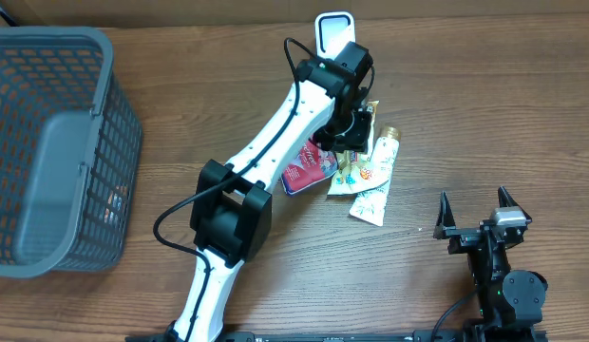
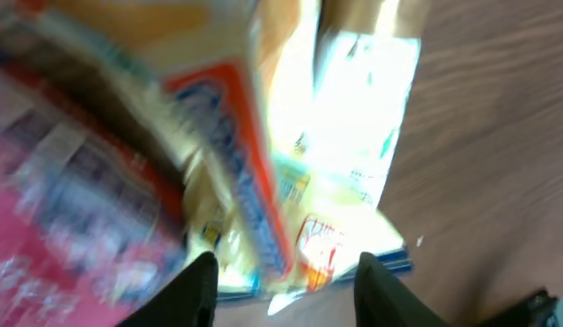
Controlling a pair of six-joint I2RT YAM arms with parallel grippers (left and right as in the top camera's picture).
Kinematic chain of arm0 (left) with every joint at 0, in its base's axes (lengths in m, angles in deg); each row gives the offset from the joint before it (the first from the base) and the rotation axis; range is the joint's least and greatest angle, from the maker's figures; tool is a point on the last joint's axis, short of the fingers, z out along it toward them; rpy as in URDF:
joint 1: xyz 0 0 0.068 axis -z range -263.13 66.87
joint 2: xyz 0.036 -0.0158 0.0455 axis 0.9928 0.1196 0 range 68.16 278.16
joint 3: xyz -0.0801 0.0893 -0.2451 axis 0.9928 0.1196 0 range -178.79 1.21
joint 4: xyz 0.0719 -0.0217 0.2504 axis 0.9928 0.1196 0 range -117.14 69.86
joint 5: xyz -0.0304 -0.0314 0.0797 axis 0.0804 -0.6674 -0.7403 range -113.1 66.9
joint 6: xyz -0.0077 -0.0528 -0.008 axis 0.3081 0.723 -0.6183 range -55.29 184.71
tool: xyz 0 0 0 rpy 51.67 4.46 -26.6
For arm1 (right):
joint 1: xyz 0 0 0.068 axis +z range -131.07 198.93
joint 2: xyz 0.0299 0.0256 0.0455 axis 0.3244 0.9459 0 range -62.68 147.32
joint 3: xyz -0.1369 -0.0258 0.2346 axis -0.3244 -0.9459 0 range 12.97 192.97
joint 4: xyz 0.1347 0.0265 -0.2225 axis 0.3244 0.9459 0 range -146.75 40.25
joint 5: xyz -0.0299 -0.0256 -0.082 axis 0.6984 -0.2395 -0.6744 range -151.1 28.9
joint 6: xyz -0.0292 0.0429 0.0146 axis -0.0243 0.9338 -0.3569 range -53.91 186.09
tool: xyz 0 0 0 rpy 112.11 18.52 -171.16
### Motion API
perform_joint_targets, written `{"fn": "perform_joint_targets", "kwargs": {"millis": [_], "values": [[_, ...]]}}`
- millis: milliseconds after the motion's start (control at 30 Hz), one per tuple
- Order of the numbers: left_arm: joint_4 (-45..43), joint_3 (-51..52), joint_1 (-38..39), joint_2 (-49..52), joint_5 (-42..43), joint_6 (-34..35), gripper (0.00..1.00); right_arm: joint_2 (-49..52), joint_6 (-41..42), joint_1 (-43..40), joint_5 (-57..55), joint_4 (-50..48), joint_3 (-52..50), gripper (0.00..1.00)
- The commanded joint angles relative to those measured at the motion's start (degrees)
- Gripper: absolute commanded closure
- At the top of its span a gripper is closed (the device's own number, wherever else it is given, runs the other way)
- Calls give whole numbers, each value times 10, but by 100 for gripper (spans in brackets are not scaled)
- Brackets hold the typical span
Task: Scan the item barcode
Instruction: 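Hold the pack under the scanner, then release it on the table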
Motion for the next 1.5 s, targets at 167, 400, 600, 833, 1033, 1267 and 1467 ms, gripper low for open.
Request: {"fn": "perform_joint_targets", "kwargs": {"millis": [167,400,600,833,1033,1267,1467], "values": [[57,-154,-27,-9,-3,-1,91,-5,0,-1,-5,-3,-6,0],[38,-101,-7,6,-86,59,96,-5,0,-1,-5,-3,-6,0],[-24,-30,13,18,-85,72,96,-5,0,-1,-5,-3,-6,0],[-101,50,43,19,-96,86,96,-5,0,-1,-5,-3,-6,0],[-106,104,54,21,-167,121,96,-5,0,-1,-5,-3,-6,0],[-74,37,52,8,-73,68,96,-5,0,-1,-5,-3,-6,0],[0,-146,49,-18,-48,57,96,-5,0,-1,-5,-3,-6,0]]}}
